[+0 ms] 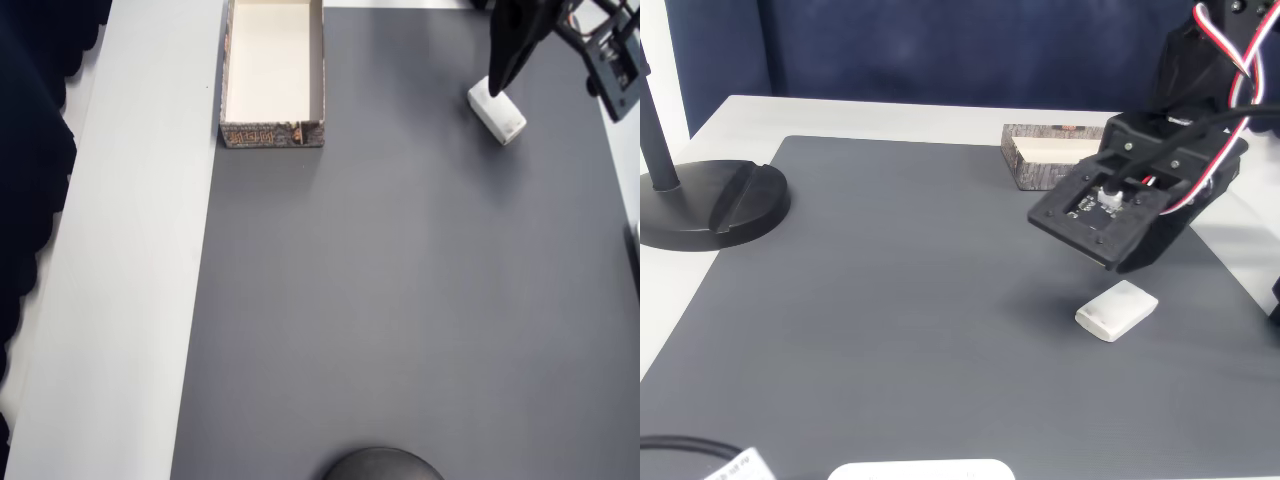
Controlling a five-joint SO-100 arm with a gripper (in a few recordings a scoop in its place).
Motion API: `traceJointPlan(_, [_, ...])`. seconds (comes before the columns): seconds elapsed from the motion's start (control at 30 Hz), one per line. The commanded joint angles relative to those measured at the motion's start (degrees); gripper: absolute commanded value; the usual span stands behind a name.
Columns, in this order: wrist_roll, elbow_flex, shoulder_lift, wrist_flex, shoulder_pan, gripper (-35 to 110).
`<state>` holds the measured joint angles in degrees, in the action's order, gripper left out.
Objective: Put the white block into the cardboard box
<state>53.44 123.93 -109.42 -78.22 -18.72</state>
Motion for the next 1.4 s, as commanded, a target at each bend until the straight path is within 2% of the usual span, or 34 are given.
traceJointPlan(0.0, [-0.26,-0.79,-3.08,0.35,-0.26,13])
traceJointPlan(0.13, [3.87,-0.62,-3.25,3.87,-0.53,28])
traceJointPlan(0.23, [6.06,-0.62,-3.25,5.27,-0.53,34])
traceJointPlan(0.77, [5.01,0.44,-1.32,5.27,-2.64,34])
traceJointPlan(1.37, [4.22,-0.09,8.35,10.81,-1.85,34])
